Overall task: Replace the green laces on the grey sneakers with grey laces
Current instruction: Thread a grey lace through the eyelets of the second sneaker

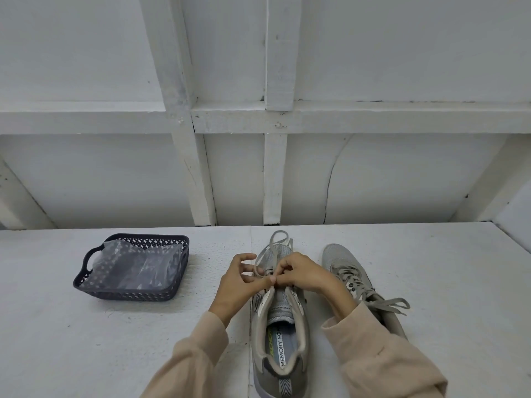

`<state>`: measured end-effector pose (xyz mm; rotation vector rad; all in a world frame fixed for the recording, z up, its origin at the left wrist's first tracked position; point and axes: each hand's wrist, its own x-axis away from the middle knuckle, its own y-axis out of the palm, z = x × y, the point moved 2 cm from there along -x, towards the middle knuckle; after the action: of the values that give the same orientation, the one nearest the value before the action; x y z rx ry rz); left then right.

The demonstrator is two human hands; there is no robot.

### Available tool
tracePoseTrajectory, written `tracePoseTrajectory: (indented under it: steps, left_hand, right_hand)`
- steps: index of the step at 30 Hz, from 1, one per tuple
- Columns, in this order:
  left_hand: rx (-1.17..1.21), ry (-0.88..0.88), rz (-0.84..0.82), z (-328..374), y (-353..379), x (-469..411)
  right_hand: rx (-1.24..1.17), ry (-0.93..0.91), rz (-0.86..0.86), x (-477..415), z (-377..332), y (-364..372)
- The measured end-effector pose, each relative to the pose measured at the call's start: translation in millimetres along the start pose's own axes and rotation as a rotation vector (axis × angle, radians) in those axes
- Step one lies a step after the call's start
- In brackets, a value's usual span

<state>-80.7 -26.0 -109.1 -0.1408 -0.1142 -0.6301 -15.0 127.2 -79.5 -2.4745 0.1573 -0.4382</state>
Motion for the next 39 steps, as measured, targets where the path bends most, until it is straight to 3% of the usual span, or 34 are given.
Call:
tracePoseTrajectory:
  steps: [4,11,16,27,39]
  left_hand:
    - [-0.019,0.004,0.004,4.2,-1.0,2.2]
    - [-0.111,0.029,0.024,7.4,4.1,5.8]
    - [-0.132,0.026,0.025,8.2,4.8,5.7]
    - [-0.139,0.041,0.023,4.4,8.1,7.8]
    - [-0.145,0.046,0.028,6.6,10.0,7.4]
  right_hand:
    - [-0.069,0.051,0.002,2.1,-2.0,-5.3]
    - [-0.244,0.080,0.231,-3.3,-11.8,-44.8]
    - [-0.307,0.075,0.252,-22.3,-23.4,-58.0]
    - [-0.041,0.224,0.216,-67.2,-11.8,-36.9]
    - [-0.046,0.185,0.251,-72.6,-10.6,-33.5]
